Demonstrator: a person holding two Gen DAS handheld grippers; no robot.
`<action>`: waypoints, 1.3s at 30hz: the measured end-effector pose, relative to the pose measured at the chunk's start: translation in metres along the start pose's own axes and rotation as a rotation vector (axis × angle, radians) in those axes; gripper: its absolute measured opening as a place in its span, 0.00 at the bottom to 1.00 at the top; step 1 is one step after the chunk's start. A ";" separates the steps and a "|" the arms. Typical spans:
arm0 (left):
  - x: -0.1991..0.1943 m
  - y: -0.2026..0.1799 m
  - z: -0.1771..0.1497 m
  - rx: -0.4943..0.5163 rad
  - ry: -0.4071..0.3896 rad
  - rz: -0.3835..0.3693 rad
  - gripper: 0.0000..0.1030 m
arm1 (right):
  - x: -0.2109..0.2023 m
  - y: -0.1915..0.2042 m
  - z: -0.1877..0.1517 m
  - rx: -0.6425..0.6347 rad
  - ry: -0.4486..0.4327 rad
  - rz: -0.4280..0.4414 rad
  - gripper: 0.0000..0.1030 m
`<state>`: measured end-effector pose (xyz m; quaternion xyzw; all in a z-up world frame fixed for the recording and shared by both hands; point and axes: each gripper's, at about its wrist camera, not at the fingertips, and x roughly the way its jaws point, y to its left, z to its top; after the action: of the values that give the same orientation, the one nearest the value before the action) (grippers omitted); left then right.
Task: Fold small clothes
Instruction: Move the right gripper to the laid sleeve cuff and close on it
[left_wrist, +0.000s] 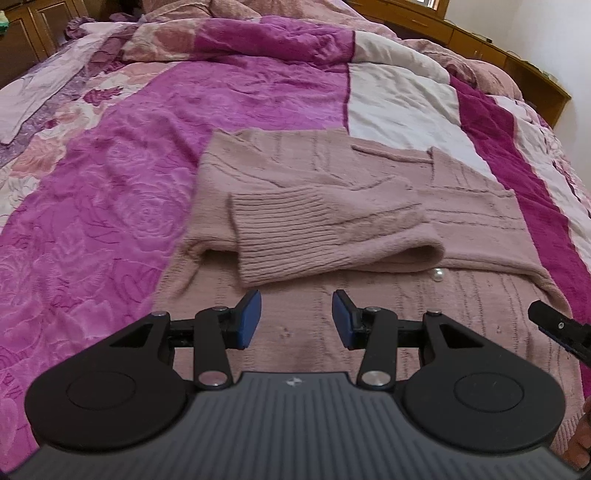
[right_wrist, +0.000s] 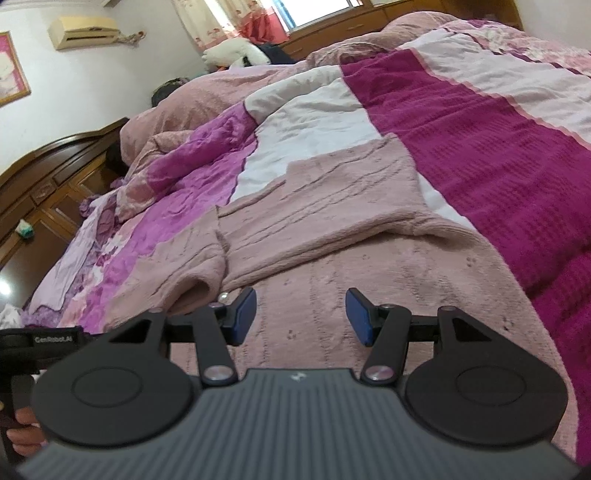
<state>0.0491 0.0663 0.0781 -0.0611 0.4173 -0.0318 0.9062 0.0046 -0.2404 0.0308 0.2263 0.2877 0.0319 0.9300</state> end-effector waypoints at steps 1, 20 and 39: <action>-0.001 0.003 0.000 -0.002 -0.001 0.004 0.49 | 0.001 0.003 0.001 -0.010 0.002 0.005 0.56; -0.023 0.080 -0.011 -0.149 -0.027 0.134 0.49 | 0.040 0.128 0.002 -0.331 0.103 0.236 0.56; -0.019 0.115 -0.028 -0.210 -0.002 0.172 0.49 | 0.116 0.204 -0.044 -0.603 0.255 0.270 0.54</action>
<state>0.0159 0.1802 0.0585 -0.1198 0.4212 0.0899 0.8945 0.0916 -0.0180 0.0281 -0.0280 0.3467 0.2663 0.8989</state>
